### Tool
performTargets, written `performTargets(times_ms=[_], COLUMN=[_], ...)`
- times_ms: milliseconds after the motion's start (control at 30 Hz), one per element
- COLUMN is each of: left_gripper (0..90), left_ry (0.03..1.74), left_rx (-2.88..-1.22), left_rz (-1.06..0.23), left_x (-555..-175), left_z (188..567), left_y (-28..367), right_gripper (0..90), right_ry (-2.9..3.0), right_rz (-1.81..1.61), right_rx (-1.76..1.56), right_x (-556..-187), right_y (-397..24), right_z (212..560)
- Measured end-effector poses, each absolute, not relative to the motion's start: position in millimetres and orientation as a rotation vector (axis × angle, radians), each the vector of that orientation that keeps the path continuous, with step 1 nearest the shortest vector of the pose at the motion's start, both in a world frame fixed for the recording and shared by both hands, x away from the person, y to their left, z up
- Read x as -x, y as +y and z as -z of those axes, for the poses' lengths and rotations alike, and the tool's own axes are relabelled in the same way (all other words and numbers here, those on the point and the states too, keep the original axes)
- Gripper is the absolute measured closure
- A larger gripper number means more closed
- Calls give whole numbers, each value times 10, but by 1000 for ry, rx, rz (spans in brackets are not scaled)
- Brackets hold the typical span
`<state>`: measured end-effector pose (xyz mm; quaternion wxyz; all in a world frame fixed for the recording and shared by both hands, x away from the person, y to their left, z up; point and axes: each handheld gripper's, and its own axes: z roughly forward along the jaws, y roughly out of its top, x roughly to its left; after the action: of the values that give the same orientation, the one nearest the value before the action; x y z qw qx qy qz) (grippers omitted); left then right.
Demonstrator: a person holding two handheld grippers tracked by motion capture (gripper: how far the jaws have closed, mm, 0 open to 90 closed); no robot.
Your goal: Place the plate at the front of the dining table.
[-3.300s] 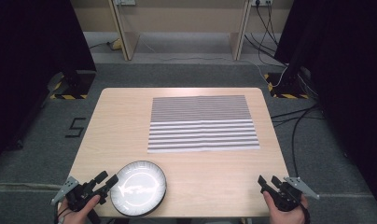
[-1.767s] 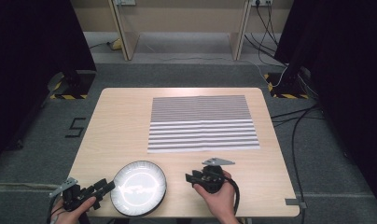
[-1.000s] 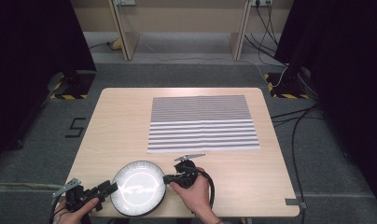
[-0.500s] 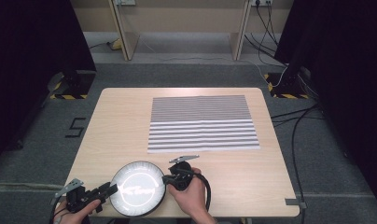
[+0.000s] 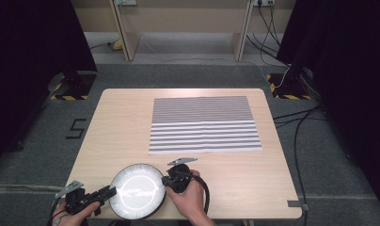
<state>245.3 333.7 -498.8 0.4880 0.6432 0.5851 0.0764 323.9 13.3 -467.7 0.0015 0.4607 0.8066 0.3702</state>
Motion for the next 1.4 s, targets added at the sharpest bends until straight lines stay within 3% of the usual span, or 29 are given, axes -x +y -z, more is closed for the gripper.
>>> performTargets(times_ms=[267,533,600,833,1400], left_gripper=[642,660,657,651,700], left_ry=[1423,1412,1412,1431,1440], left_rx=[-1558,-1560,-1560,-1559,-1588], left_rz=[-190,-225,-231,-224,-202], left_x=[-2431,-2396,-2392,-2418,-2433], left_z=[4948,4888,4883,4923,4971], left_y=[3364,3394,3388,3394,3342], right_gripper=[900,900,813,872,875], right_ry=[2522,2579,2530,2520,2497], right_rz=[-1196,-1173,-1199,-1178,-1117], right_rx=[-1459,-1401,-1403,-1423,-1373], right_x=[-3276,-3244,-3225,-3244,-3162], right_y=[119,172,170,112,187], right_z=[4639,4626,4614,4631,4628])
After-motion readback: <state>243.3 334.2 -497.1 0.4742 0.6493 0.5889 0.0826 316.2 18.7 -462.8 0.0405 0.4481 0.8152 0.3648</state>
